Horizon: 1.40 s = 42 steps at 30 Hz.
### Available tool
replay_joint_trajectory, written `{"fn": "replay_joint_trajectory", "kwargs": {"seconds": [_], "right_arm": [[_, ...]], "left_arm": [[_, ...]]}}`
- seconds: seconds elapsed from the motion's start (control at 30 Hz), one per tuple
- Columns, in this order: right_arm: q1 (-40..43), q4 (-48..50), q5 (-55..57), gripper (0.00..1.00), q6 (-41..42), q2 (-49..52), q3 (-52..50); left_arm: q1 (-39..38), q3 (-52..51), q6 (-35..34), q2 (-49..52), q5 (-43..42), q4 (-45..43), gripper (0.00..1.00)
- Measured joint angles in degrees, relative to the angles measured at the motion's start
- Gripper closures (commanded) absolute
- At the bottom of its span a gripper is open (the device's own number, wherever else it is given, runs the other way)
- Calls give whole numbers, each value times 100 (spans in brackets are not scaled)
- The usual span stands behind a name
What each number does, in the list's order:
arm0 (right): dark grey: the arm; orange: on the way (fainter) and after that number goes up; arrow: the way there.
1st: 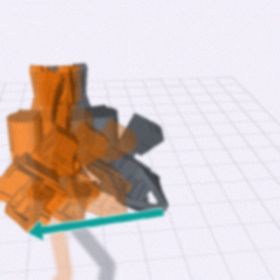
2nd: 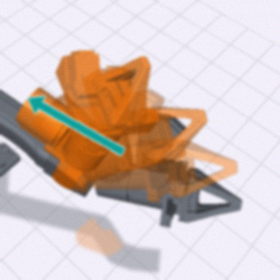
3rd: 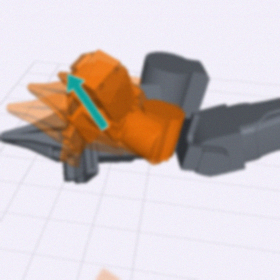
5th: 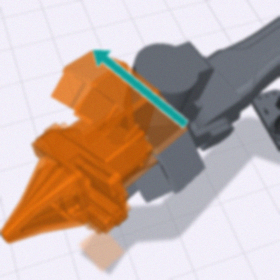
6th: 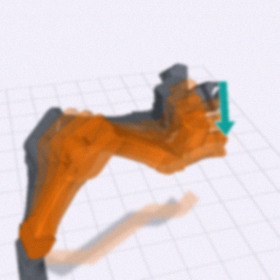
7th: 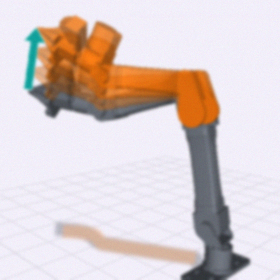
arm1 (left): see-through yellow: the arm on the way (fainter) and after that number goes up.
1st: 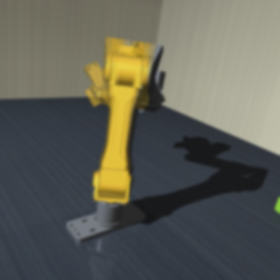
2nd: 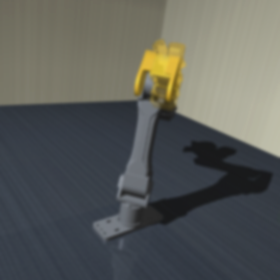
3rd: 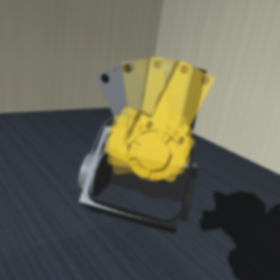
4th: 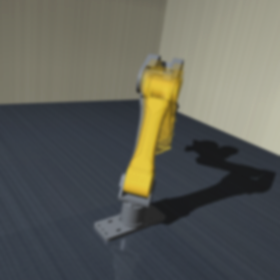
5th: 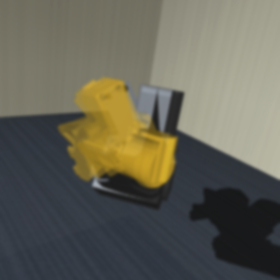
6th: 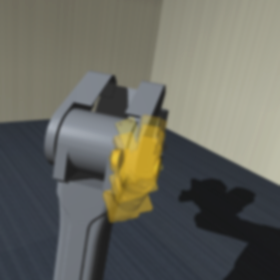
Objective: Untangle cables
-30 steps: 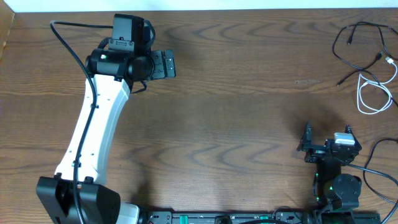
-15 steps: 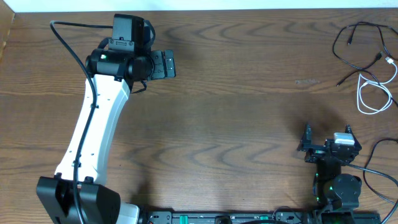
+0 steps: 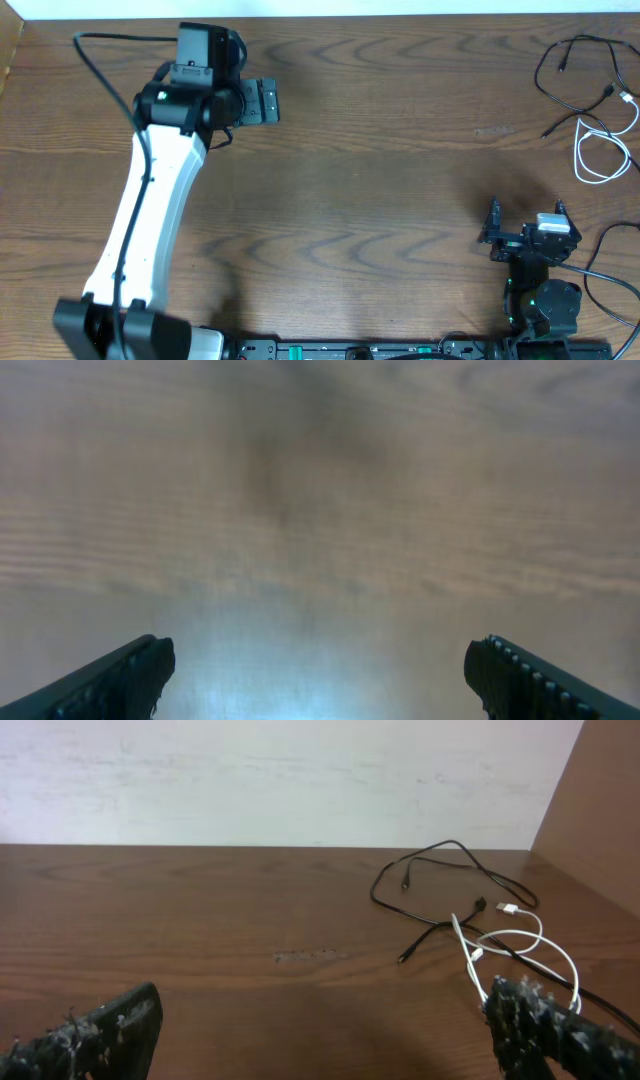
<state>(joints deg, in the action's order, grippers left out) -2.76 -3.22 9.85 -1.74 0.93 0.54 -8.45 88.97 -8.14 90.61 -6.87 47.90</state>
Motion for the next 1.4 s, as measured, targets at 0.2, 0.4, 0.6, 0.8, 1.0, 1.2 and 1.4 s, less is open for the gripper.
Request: {"fn": "replay_joint_trajectory", "kwargs": {"seconds": [0.2, 0.4, 0.6, 0.8, 1.0, 1.2, 1.4], "right_arm": [[0, 0, 2, 1, 0, 0, 0], [0, 0, 2, 1, 0, -7, 0], [0, 0, 7, 1, -2, -9, 0], [0, 2, 7, 1, -4, -17, 0], [0, 2, 4, 1, -4, -26, -2], [0, 2, 7, 1, -4, -24, -2], [0, 0, 4, 1, -4, -24, -2]], "left_arm": [[0, -688, 706, -1110, 81, -1198, 2], [0, -1961, 960, -2474, 83, -2441, 2], [7, -3882, 1062, -4015, 83, -3773, 2], [236, -5912, 1226, -5617, 83, -4817, 2], [487, -7637, 1541, -7368, 85, -5132, 2], [492, -8454, 1755, -8308, 125, -5136, 2], [492, -8826, 1810, -8708, 155, -5040, 2]]}}
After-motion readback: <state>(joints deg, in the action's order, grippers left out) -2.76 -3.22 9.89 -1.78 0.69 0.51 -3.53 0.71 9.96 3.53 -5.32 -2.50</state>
